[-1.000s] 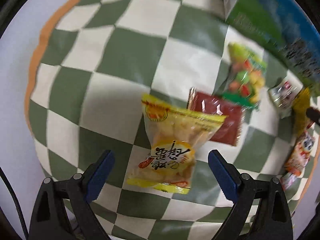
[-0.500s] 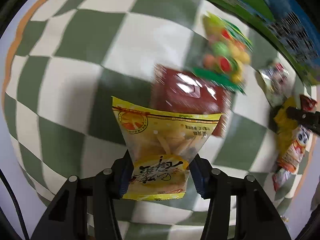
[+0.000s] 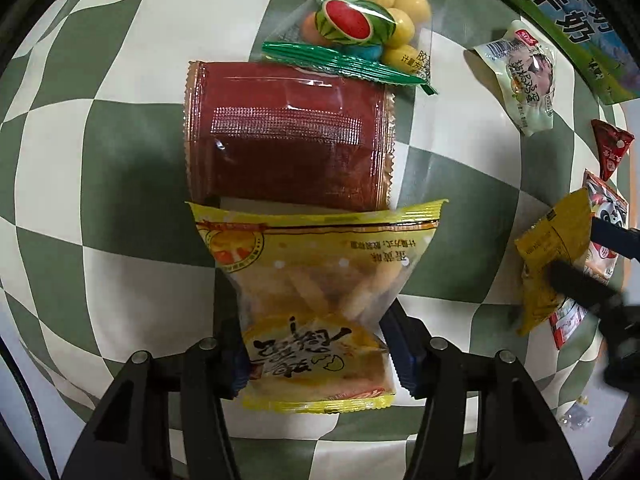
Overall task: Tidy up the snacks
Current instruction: 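Grasp the yellow bread bag with the left tool while the right tool grasps the yellow bag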
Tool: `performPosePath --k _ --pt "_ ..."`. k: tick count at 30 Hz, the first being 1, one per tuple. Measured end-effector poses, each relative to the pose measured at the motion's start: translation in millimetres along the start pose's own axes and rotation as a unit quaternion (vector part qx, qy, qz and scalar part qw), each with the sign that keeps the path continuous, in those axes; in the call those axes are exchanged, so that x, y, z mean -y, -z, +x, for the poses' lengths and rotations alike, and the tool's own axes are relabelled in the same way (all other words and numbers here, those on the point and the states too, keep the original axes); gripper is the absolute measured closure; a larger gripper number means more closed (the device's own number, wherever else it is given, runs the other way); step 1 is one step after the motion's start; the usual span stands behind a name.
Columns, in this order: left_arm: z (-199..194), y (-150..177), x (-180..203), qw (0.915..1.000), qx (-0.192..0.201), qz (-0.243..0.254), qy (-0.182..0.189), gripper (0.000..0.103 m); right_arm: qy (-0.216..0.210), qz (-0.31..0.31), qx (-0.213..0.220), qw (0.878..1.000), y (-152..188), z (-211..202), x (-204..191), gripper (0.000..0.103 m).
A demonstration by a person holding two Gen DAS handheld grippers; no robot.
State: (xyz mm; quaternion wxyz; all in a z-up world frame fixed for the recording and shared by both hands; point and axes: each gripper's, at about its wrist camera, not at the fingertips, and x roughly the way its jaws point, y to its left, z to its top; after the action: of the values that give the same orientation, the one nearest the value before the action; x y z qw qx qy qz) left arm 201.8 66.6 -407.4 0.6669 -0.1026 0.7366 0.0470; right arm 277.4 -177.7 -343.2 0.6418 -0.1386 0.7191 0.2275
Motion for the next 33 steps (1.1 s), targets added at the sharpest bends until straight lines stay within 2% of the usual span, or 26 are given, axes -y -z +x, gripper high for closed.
performPosePath --k 1,2,3,4,5,8,9,11,14,17,19,20,22,24,28,33 --pt "1.0 0.4 1.3 1.0000 0.000 -0.003 0.001 0.048 0.005 -0.002 -0.002 1.000 1.2 6.2 -2.2 0.026" --pt "1.2 -0.8 1.4 1.0000 0.000 -0.003 0.003 0.048 -0.003 0.012 -0.006 1.000 1.1 11.8 -2.8 0.040" --pt "1.7 -0.4 2.8 1.0000 0.000 -0.003 0.005 0.048 -0.017 0.044 -0.011 0.999 2.7 15.5 3.1 0.039" --pt "-0.8 -3.9 2.7 1.0000 0.000 -0.003 0.006 0.048 -0.048 0.099 -0.011 0.994 6.4 17.3 14.7 0.040" --pt "-1.3 -5.0 4.0 0.9999 0.001 -0.004 0.009 0.048 -0.080 0.144 -0.014 0.986 10.7 18.9 24.0 0.040" --pt "-2.6 -7.0 -3.8 0.9998 0.006 -0.008 0.019 0.048 -0.173 0.259 -0.021 0.950 27.2 24.9 46.9 0.039" --pt "-3.7 -13.6 -2.7 0.9998 0.006 -0.005 0.021 0.048 -0.179 0.264 -0.022 0.947 28.7 25.3 48.1 0.032" --pt "-8.0 -23.6 -1.3 0.9998 0.008 0.003 0.018 0.048 -0.145 0.237 -0.021 0.960 30.6 22.4 45.3 0.016" --pt "-13.4 -24.2 6.1 0.9997 0.014 0.015 0.011 0.048 -0.116 0.205 -0.018 0.972 28.8 23.5 30.2 0.015" --pt "-17.3 -25.5 14.7 0.9993 0.024 0.028 0.004 0.051 -0.102 0.198 -0.017 0.975 28.6 30.5 17.6 0.015" --pt "-29.6 -11.3 4.8 0.9991 0.029 0.031 0.002 0.055 -0.093 0.206 -0.012 0.974 20.3 38.0 7.1 0.026" --pt "-33.6 -8.4 0.5 0.9991 0.030 0.031 0.002 0.061 -0.088 0.209 -0.008 0.974 22.8 39.5 7.0 0.038" --pt "-34.6 -5.9 2.9 0.9989 0.031 0.034 -0.002 0.065 -0.087 0.214 0.002 0.973 26.1 38.5 4.9 0.041" --pt "-39.7 -5.2 2.3 0.9989 0.032 0.035 -0.001 0.066 -0.087 0.214 0.009 0.973 32.7 37.7 11.3 0.049" --pt "-61.3 -9.6 0.6 0.9987 0.035 0.035 0.006 0.067 -0.092 0.219 0.025 0.971 38.9 22.2 11.3 0.052" --pt "-99.4 -9.9 -0.8 0.9972 0.054 0.038 0.036 0.067 -0.113 0.219 0.055 0.968 41.5 -10.3 10.8 0.052"
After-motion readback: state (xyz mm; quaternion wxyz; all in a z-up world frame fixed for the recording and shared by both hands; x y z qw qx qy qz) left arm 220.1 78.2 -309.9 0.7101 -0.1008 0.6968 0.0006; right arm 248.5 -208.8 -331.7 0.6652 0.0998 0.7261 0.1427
